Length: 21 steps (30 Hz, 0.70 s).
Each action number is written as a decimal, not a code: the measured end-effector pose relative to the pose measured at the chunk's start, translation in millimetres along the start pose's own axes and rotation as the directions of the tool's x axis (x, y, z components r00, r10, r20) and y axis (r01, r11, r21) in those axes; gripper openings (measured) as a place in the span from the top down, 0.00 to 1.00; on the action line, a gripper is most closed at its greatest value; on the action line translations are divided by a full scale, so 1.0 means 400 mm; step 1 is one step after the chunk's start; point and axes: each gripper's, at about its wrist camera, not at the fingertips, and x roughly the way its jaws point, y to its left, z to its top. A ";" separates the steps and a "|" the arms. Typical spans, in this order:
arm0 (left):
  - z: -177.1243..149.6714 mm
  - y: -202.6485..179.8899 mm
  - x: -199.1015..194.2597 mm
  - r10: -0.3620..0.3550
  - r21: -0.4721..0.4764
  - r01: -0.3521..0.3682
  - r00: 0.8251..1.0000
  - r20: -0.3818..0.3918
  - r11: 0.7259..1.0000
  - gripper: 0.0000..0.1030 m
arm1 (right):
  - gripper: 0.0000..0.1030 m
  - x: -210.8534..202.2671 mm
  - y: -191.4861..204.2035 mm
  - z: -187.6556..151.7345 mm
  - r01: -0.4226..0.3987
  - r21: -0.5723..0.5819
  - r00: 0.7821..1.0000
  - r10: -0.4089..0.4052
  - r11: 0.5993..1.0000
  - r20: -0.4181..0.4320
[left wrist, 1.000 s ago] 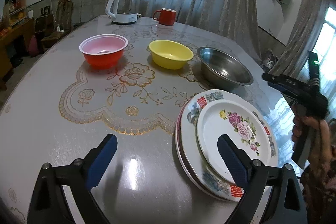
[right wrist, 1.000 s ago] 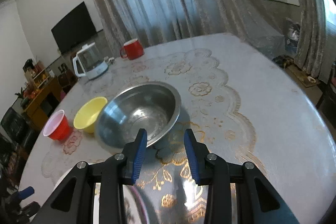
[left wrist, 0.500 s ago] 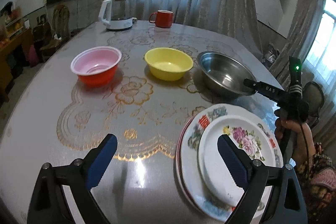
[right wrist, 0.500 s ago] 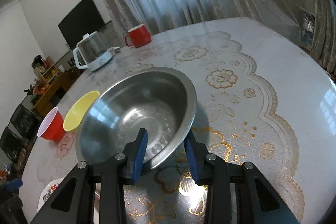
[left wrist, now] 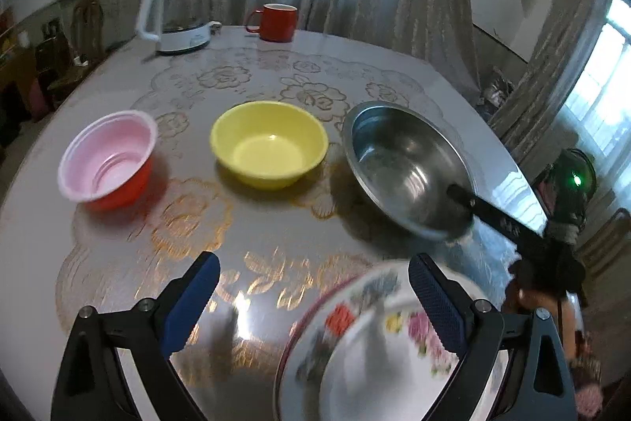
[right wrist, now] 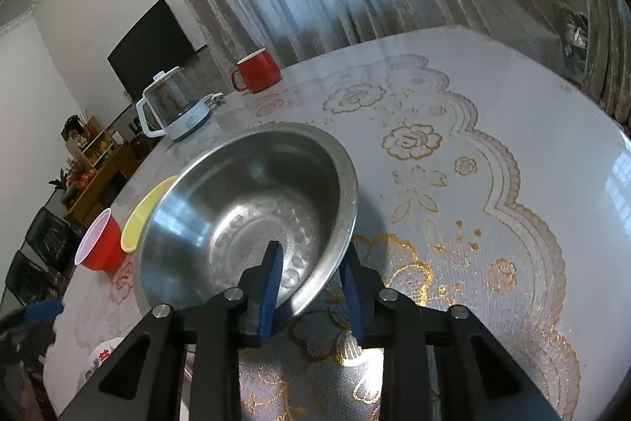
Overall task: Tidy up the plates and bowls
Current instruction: 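Grasp the steel basin rim with the right gripper while the left gripper grasps it too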
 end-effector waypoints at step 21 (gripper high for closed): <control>0.113 -0.144 0.250 0.047 0.208 -0.007 0.981 -0.188 0.978 0.50 | 0.76 0.006 -0.001 -0.005 -0.015 0.013 1.000 0.016 1.000 -0.017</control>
